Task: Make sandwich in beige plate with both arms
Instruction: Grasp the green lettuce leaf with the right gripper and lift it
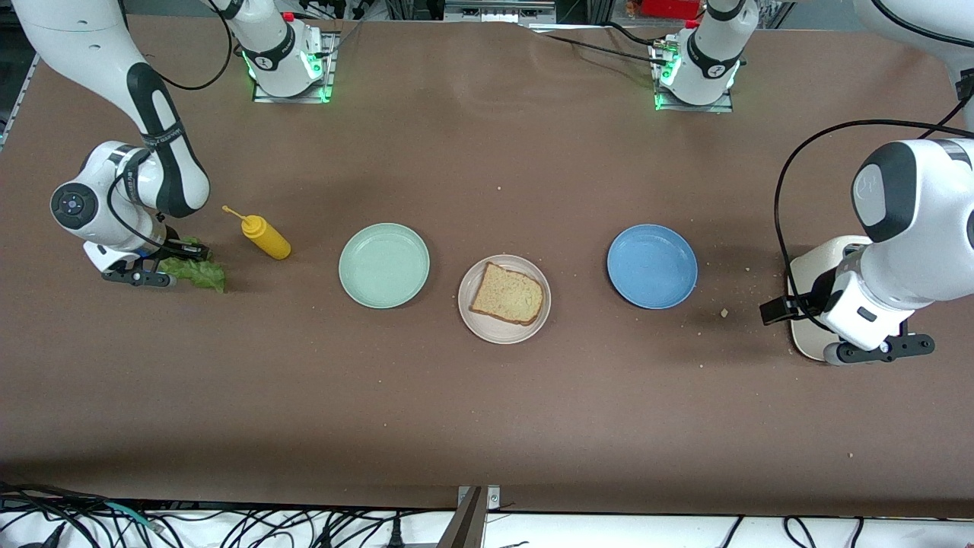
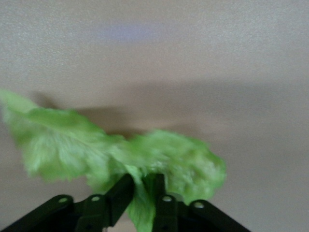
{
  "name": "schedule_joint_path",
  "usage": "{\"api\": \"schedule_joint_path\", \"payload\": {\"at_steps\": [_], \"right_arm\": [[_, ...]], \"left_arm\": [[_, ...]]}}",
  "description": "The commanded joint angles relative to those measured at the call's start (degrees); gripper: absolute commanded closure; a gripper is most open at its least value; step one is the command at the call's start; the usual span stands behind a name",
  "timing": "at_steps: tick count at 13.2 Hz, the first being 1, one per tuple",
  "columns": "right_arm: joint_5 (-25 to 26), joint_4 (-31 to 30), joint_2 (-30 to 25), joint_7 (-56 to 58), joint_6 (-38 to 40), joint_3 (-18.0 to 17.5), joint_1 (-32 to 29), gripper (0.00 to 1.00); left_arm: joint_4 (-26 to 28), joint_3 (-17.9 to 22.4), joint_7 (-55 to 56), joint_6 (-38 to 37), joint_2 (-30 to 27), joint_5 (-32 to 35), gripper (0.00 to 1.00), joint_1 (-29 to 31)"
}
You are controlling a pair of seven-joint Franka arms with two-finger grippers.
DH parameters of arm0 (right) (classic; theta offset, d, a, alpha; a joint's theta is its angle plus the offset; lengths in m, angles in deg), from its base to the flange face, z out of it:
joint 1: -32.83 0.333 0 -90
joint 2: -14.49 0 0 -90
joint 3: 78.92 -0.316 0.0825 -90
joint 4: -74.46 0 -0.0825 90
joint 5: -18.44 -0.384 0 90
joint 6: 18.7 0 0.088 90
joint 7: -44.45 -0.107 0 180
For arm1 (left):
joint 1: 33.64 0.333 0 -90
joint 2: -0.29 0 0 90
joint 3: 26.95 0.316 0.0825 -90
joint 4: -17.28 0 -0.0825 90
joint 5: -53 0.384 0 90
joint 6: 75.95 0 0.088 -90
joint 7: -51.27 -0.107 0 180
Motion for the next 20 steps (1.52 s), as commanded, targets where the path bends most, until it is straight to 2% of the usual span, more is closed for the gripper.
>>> {"api": "schedule_joint_path", "payload": {"at_steps": [1, 3, 8, 12, 14, 17, 20], "right_arm": [[0.48, 0.19, -0.58, -0.08, -1.11, -1.30, -1.10, 1.00], [0.66, 3.34, -2.51, 1.67, 3.96, -1.21, -1.10, 1.00], [1.36, 20.72, -5.33, 1.95, 32.59, -0.95, -1.10, 1.00], [-0.04, 34.53, -5.42, -1.37, 50.80, -2.35, -0.92, 1.00], [-2.93, 37.28, -7.08, -6.99, 54.43, -5.33, -0.92, 1.00], [-11.36, 37.37, -9.81, -20.50, 54.18, -9.37, -0.75, 1.00], [-12.70, 38.86, -10.43, -35.88, 50.95, -15.43, 0.57, 1.00]], "left_arm": [[0.15, 0.36, 0.44, 0.50, -0.14, -0.71, 0.00, -0.51], [0.15, 0.36, 0.44, 0.50, -0.05, -0.71, 0.00, -0.51], [0.15, 0.36, 0.44, 0.50, -0.05, -0.71, 0.00, -0.51], [0.15, 0.36, 0.44, 0.59, 0.12, -0.71, 0.00, -0.51], [0.15, 0.36, 0.44, 0.59, 0.12, -0.71, 0.00, -0.51], [0.15, 0.36, 0.44, 0.59, 0.21, -0.71, 0.00, -0.51], [0.15, 0.36, 0.44, 0.59, 0.12, -0.71, 0.00, -0.51]]}}
